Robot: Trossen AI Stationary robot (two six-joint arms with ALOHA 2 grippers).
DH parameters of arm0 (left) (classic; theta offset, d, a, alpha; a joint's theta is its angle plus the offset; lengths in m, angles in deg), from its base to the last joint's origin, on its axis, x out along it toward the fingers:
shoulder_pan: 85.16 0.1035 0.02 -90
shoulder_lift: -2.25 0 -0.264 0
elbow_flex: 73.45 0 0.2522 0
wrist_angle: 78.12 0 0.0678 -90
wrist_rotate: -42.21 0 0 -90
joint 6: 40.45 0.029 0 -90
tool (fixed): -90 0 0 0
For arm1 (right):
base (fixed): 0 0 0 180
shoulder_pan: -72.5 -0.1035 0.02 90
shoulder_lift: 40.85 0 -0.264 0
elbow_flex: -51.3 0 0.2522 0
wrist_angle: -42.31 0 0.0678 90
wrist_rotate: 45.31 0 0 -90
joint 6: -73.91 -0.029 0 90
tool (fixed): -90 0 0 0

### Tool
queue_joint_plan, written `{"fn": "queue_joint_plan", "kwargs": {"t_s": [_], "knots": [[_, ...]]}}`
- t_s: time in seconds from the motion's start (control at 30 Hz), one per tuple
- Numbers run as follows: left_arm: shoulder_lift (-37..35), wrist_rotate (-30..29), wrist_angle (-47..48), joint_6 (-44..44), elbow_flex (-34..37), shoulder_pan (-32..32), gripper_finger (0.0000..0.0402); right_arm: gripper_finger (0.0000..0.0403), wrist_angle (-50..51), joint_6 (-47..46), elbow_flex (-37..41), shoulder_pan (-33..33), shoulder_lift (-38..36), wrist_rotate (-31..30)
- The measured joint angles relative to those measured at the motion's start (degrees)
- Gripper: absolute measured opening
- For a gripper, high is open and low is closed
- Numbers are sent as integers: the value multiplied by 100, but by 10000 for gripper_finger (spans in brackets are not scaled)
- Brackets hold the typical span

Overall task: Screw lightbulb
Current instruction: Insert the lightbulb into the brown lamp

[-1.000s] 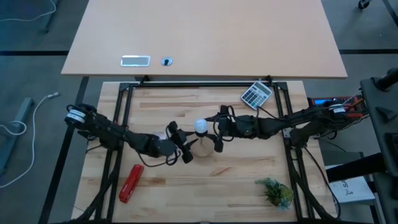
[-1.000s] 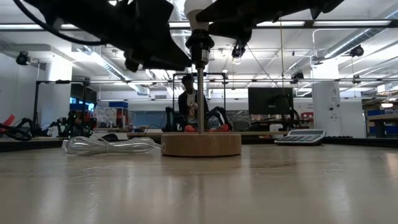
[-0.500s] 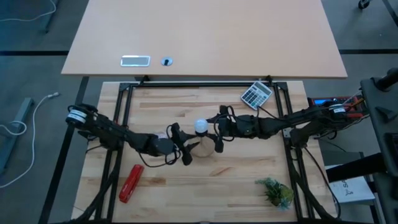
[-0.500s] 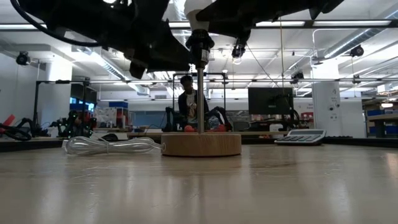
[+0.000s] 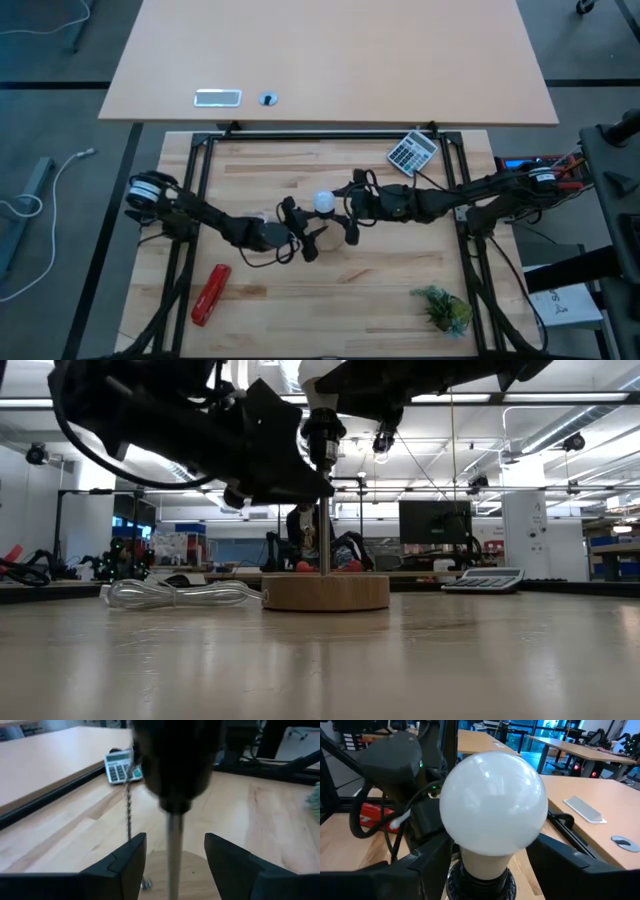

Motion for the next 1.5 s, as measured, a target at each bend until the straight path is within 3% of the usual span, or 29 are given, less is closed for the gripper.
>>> {"fn": "queue_joint_plan", "kwargs": {"t_s": [0.57, 0.73, 0.9, 1.13, 1.5], "knots": [[250, 13, -181, 82, 2, 185, 128, 221, 2, 0, 2, -2, 0, 4], [516, 3, -599, 249, 0, 237, 87, 221, -9, 38, 2, -2, 0, -5], [658, -483, -933, 345, -2, 249, 30, 193, -89, 80, 9, 3, 0, -55], [678, -610, -1179, 552, 0, 258, 34, 158, -124, 17, 11, -2, 0, -61], [678, -315, -973, 484, -83, 239, 46, 168, 141, 1, 4, 5, -7, -154]]}}
